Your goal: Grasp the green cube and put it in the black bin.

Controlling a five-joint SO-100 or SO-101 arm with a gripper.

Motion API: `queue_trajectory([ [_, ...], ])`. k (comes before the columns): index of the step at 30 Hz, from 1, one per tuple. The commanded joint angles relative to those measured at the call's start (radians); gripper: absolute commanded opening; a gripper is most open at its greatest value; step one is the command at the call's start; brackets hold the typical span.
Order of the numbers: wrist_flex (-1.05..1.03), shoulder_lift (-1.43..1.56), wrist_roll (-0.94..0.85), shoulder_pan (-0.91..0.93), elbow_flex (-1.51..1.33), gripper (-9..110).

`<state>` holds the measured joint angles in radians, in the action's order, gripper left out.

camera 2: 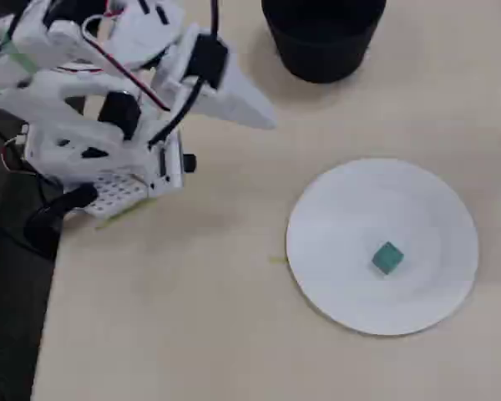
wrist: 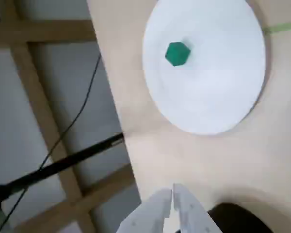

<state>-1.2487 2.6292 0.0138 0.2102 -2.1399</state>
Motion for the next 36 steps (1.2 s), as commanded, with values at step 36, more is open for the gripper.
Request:
queue_trajectory([
  [36, 0.341, -1.115, 0.316, 0.153, 0.523, 22],
])
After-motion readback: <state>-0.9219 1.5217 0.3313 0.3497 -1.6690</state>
